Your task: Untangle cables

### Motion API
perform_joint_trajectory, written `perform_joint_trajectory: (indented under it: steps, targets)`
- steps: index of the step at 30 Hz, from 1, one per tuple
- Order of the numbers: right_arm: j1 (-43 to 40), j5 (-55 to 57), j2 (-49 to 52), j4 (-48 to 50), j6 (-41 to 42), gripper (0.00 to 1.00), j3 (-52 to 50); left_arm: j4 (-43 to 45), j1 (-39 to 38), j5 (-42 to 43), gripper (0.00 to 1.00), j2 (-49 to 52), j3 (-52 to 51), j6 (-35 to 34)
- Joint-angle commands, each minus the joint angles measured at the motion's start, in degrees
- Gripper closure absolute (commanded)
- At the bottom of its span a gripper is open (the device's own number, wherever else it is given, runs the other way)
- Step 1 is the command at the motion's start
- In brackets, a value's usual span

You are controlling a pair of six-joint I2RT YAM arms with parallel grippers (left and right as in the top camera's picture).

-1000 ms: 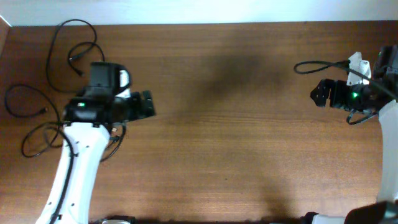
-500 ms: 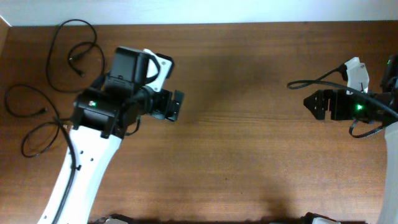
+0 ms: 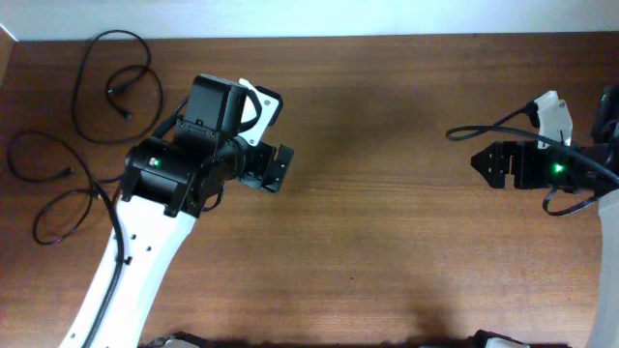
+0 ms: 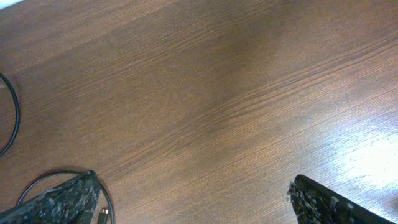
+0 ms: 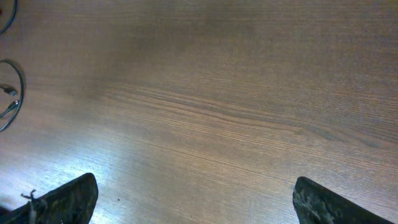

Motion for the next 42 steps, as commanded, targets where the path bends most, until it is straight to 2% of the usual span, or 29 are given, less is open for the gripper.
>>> perform_joint_trajectory:
  steps: [1,20,32,37,42]
  targets:
    - [-0.2,-1.1,-0.2,-0.2,-0.6,0.01,0.8,0.0,-0.1,-0.6,0.01,0.4,0.8,1.1]
    - [-0.2,-1.1,-0.2,-0.2,-0.6,0.01,0.8,0.0,-0.2,-0.6,0.01,0.4,0.8,1.1]
    - [-0.2,-1.1,-0.2,-0.2,-0.6,0.01,0.8,-5.8,-0.2,0.2,0.01,0.3,-0.2,1.2]
    - [-0.2,-1.1,-0.2,-0.2,-0.6,0.01,0.8,-3.5,-0.2,0.2,0.01,-2.4,-8.9,1.4]
    - [-0.2,-1.1,-0.2,-0.2,-0.6,0.01,0.8,6.9,-0.2,1.9,0.01,-11.3,-26.6,1.3]
